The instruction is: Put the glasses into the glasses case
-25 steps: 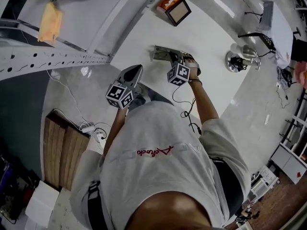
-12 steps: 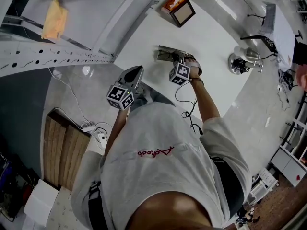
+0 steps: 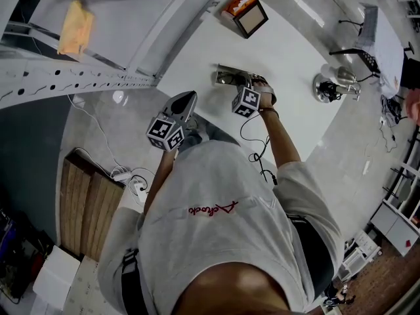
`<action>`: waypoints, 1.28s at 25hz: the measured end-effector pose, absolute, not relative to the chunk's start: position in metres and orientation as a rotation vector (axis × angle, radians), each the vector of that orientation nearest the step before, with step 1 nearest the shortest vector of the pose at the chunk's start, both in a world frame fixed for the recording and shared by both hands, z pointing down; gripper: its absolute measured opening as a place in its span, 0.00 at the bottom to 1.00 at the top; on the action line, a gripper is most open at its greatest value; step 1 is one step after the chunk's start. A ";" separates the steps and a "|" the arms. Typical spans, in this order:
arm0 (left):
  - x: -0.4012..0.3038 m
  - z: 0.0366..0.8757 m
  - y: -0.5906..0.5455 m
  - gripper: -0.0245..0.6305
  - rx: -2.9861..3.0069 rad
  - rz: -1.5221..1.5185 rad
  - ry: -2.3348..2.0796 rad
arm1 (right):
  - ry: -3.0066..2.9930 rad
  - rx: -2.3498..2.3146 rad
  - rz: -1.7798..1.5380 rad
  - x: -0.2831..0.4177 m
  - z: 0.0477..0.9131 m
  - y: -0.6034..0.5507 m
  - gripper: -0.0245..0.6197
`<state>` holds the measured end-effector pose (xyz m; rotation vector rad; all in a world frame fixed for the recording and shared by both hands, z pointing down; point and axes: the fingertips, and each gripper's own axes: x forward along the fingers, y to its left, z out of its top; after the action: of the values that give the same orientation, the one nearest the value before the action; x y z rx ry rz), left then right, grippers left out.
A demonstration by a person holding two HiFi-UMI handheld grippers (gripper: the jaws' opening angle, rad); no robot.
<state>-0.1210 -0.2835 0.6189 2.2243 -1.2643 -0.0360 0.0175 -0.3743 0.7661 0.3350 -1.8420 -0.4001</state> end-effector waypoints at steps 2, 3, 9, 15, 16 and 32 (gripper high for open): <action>-0.121 0.618 -0.285 0.05 2.227 -0.037 -1.266 | -1.851 0.337 -0.377 0.018 0.766 -0.374 0.09; -0.122 0.618 -0.285 0.05 2.228 -0.037 -1.268 | -1.858 0.340 -0.364 0.018 0.766 -0.374 0.10; -0.124 0.615 -0.289 0.05 2.239 -0.038 -1.270 | -1.895 0.354 -0.332 0.015 0.757 -0.375 0.21; -0.120 0.609 -0.292 0.05 2.269 -0.050 -1.250 | -1.920 0.395 -0.369 0.011 0.743 -0.373 0.21; -0.120 0.607 -0.293 0.05 2.277 -0.051 -1.247 | -1.928 0.411 -0.371 0.010 0.738 -0.372 0.21; -0.095 0.569 -0.298 0.05 2.463 -0.079 -1.107 | -2.009 0.742 -0.442 0.006 0.660 -0.337 0.06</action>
<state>-0.0950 -0.2980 0.5693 2.4626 -1.1070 -0.0789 0.0058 -0.3368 0.6597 0.7416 -2.0086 -0.4424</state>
